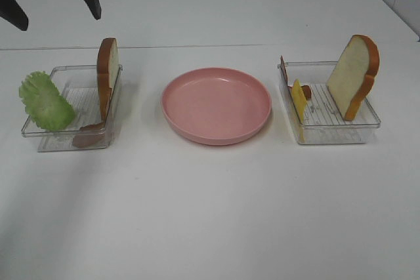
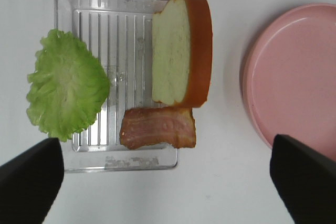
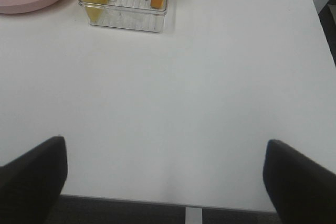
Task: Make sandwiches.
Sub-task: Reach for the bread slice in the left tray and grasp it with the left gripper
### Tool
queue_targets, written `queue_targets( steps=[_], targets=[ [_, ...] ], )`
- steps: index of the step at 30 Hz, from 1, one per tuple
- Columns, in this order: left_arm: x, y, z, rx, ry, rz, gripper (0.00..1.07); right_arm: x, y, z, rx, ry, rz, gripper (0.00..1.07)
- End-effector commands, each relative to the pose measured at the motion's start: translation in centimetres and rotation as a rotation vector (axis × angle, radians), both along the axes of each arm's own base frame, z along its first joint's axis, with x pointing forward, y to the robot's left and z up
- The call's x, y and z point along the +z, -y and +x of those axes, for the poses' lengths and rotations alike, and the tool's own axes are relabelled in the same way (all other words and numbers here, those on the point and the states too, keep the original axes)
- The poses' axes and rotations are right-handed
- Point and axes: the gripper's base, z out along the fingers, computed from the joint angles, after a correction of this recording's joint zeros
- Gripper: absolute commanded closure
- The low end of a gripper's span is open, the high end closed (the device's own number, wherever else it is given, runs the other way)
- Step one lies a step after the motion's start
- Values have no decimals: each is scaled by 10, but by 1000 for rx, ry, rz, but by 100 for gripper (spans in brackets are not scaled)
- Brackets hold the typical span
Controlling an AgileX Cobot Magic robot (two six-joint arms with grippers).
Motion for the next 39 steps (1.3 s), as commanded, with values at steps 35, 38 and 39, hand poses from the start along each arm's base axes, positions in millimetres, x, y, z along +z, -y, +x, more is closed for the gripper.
queue_targets(
  steps=[35, 38, 39],
  targets=[
    [-114, 27, 89, -5, -106, -2, 14, 0, 0, 0, 1, 7, -1, 9],
    [-115, 26, 92, -4, -74, 2, 24, 0, 0, 0, 1, 7, -1, 9],
    [-115, 26, 92, -4, -74, 2, 24, 0, 0, 0, 1, 7, -1, 9]
  ],
)
